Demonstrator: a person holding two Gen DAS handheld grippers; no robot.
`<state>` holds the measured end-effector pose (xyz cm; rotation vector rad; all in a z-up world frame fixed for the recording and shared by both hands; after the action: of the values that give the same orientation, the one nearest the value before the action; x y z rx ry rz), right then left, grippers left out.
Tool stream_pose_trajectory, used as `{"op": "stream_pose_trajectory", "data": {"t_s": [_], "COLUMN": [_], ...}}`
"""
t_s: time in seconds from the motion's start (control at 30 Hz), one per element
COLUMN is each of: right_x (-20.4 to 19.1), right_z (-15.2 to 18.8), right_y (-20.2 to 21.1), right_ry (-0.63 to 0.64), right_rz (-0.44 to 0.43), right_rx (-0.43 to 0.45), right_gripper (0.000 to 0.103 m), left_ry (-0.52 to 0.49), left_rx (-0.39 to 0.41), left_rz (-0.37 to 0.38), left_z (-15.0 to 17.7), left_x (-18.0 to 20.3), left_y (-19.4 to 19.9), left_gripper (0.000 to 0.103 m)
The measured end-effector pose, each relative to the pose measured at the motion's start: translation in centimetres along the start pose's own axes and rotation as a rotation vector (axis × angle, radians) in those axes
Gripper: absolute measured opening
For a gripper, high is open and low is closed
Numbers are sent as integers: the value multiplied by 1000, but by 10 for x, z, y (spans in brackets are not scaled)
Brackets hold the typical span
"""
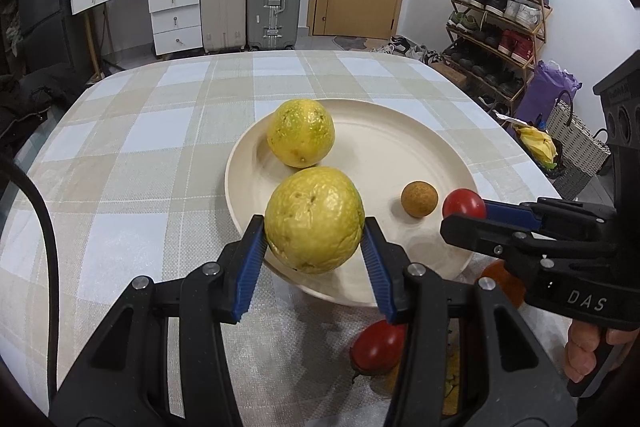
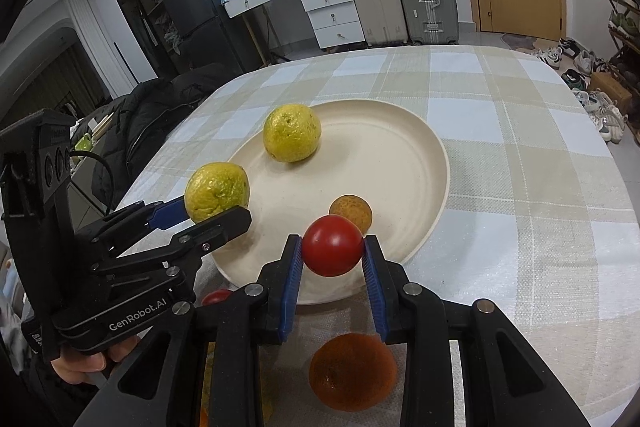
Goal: Organize fruits
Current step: 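Carry the tomato and yellow fruit onto the plate and open both grippers, then move the left gripper to an orange and close on it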
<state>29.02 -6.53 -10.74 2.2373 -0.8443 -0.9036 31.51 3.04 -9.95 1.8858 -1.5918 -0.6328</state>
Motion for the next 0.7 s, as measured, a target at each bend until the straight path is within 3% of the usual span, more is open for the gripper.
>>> {"op": "stream_pose_trajectory", "data": {"t_s": [0.3, 0.43, 0.5, 0.57, 0.67, 0.7], "right_x": [-2, 0, 2, 6, 8, 9], "right_z": [1, 1, 0, -2, -2, -2], "right_y": [0, 6, 12, 20, 36, 42], "right_ry": [13, 21, 25, 25, 18, 15], "right_rz": [3, 18, 33, 55, 63, 65], "right_rx": [-15, -6, 4, 20, 53, 64], "right_gripper": [32, 37, 38, 41, 60, 72], "left_ry": [-18, -13, -15, -8, 17, 21], "left_rx": [-5, -8, -2, 16, 43, 48], "left_rz": [14, 20, 21, 21, 29, 35], "left_z": [2, 3, 2, 1, 1, 1], "left_x": [4, 3, 2, 0, -6, -8], "left_y": [1, 4, 8, 16, 32, 38], "left_gripper": [45, 46, 53, 71, 81, 83]}}
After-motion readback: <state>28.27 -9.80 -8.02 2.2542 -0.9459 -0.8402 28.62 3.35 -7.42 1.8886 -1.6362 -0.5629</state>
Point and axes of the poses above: each gripper's, at about its wrist camera, not at the fingertips, and y roughly against the way its jaws point, x to its right, z to its underside, the point moved 10 cm from there along -y, roughly the way its jaws point, and after that the axes turned 7 degrees about -z, right-handed, at the moved point
